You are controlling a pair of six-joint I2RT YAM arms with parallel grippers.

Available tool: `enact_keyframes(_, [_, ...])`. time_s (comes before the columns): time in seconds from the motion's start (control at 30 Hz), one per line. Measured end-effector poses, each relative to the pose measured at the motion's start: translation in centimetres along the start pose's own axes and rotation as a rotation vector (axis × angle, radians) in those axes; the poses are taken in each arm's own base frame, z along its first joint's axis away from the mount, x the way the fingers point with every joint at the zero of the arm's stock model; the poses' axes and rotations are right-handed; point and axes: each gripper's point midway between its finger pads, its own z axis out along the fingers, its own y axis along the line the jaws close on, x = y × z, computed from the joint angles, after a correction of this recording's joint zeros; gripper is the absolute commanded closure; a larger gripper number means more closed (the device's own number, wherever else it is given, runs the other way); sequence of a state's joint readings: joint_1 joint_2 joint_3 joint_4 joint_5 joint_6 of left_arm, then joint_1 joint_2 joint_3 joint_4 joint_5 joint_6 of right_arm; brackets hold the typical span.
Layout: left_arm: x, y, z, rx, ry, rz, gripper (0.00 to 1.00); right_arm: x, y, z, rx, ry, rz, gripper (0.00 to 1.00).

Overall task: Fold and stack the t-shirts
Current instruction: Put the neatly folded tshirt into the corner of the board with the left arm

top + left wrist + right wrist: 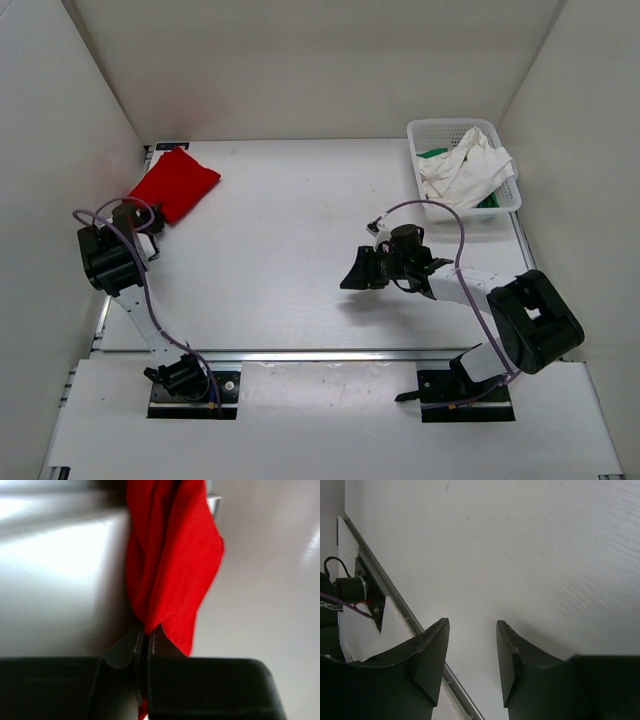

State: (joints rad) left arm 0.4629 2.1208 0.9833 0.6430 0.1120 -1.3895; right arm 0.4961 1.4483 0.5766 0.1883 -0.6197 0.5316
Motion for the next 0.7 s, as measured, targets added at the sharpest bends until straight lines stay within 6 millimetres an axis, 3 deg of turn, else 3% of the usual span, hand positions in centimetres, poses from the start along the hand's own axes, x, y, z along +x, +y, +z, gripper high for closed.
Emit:
enact_keyframes(0.13, [1.9,-2.2,0.9,0.051,-0.008,-0.062,0.87,0.3,0.2,0.1,-0.007,0.009,0.000,0.59])
enact_keyframes(0.27, [4.1,-4.4,3.4,0.108,0.019,-0.106,0.84,1.3,0.0,-0.5,0.002,0.016,0.022,0.58])
enact_keyframes(0.37, [4.9,-4.8,4.4,0.124,0.032,-0.120,0.74,1.4,-0.1,-1.0,0.005,0.013,0.032,0.57])
enact_keyframes(0.53, [3.9,-4.5,4.0,0.142,0.024,-0.136,0.48,0.7,-0.5,-1.4,0.008,-0.008,0.044,0.46])
enact_keyframes(0.63, [3.8,-3.1,2.8,0.131,0.034,-0.132,0.24,0.8,-0.5,-1.4,0.017,-0.009,0.040,0.39])
enact_keyframes(0.7, [3.9,-3.6,1.5,0.157,0.047,-0.126,0.17,0.9,-0.3,-1.3,0.021,-0.006,0.031,0.38])
